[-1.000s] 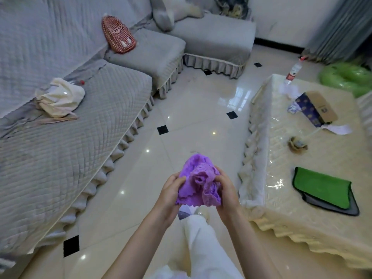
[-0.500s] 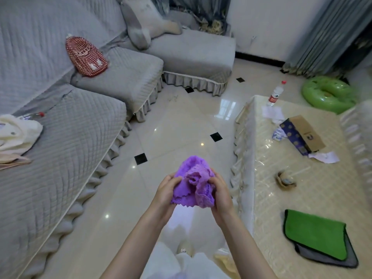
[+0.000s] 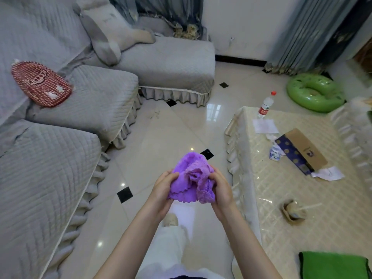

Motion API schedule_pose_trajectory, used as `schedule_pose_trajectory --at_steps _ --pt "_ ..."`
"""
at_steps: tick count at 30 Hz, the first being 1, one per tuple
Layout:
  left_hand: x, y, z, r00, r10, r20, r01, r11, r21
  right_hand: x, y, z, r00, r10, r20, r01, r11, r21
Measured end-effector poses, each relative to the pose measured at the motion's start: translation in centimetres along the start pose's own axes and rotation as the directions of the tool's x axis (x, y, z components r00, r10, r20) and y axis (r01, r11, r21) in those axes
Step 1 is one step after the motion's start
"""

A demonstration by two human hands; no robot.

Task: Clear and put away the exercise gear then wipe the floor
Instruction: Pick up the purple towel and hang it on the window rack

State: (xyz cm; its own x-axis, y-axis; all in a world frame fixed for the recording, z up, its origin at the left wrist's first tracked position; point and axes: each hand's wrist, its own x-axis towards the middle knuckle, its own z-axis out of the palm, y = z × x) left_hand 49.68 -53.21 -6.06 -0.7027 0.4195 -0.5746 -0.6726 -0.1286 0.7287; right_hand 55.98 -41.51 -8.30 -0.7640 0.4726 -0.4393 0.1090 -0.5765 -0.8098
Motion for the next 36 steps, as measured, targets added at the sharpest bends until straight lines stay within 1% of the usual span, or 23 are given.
schedule_pose_trajectory --at_steps 3,5,8,10,14,18,24,28,32,36 --pt "5.3 4.0 1.4 1.0 -0.003 0.013 0.002 0.999 0.051 5.6 -2.7 2.2 1.0 -0.022 -0.009 0.022 1.0 0.006" --pt "8.6 6.3 2.4 1.0 -0.015 0.02 0.013 0.997 0.07 8.9 -4.4 3.4 0.999 -0.026 -0.04 0.027 0.999 0.032" --pt "13.1 9.8 4.2 0.997 -0.043 0.06 0.036 0.994 0.107 13.5 -7.0 4.5 0.996 -0.037 -0.075 0.044 0.995 0.091" --pt "15.9 11.9 5.7 0.995 -0.053 0.08 0.044 0.992 0.118 16.2 -8.9 4.8 0.994 -0.062 -0.092 0.071 0.992 0.1" --pt "21.3 14.9 8.9 0.989 -0.066 0.132 0.05 0.991 0.126 21.7 -12.6 4.8 0.986 -0.093 -0.137 0.104 0.992 0.076" --pt "27.2 16.9 12.3 0.986 -0.084 0.143 0.065 0.989 0.132 28.1 -15.5 4.0 0.981 -0.09 -0.17 0.106 0.991 0.084" --pt "36.9 19.8 19.2 0.99 -0.08 0.114 0.068 0.992 0.107 38.2 -22.2 1.9 0.986 -0.052 -0.16 0.064 0.996 0.066" --pt "42.0 21.7 23.8 0.99 -0.094 0.102 0.083 0.99 0.113 44.1 -26.3 -0.1 0.987 -0.024 -0.157 0.017 0.999 -0.042" --pt "47.1 23.9 28.2 0.993 -0.084 0.087 0.078 0.994 0.076 50.1 -30.6 -1.6 0.991 -0.034 -0.129 0.016 0.991 -0.135" --pt "51.7 25.8 31.6 0.993 -0.08 0.089 0.073 0.994 0.077 55.2 -34.1 -2.2 0.991 -0.053 -0.124 0.032 0.985 -0.171"
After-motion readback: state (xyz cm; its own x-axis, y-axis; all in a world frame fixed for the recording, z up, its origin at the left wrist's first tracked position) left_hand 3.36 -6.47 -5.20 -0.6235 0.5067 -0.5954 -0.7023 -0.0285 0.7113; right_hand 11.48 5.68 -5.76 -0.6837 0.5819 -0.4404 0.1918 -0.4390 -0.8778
